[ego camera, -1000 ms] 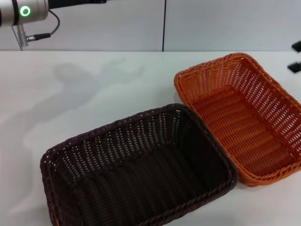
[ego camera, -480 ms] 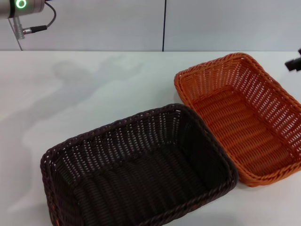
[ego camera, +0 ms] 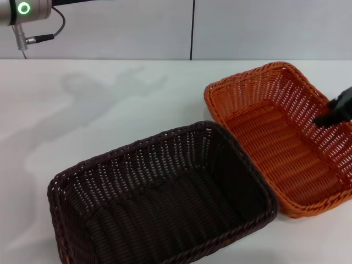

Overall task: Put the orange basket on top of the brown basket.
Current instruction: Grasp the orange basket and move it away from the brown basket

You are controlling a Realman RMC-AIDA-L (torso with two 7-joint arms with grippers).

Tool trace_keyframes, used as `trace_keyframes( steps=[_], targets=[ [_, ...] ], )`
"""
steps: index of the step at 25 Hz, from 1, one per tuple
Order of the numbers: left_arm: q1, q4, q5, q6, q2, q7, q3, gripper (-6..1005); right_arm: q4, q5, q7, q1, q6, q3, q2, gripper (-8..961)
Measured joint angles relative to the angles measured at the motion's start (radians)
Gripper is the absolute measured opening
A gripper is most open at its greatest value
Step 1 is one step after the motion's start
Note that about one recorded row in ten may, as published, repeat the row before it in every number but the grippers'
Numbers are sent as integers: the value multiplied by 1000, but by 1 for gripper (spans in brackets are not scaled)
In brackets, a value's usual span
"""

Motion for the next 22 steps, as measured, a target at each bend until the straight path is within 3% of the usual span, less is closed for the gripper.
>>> trace_keyframes(
  steps=[7, 14, 22],
  targets=[
    [1, -2, 0, -19, -1, 0, 0, 847, 61, 5, -148, 1, -178, -3, 8, 552],
    [-1, 2, 0, -15, 1, 1, -8, 847, 25, 6, -197, -14, -391, -69, 12, 551],
    [-20, 3, 0, -6, 5, 2, -5, 847, -16, -5, -198, -26, -525, -180, 40, 551]
  ],
)
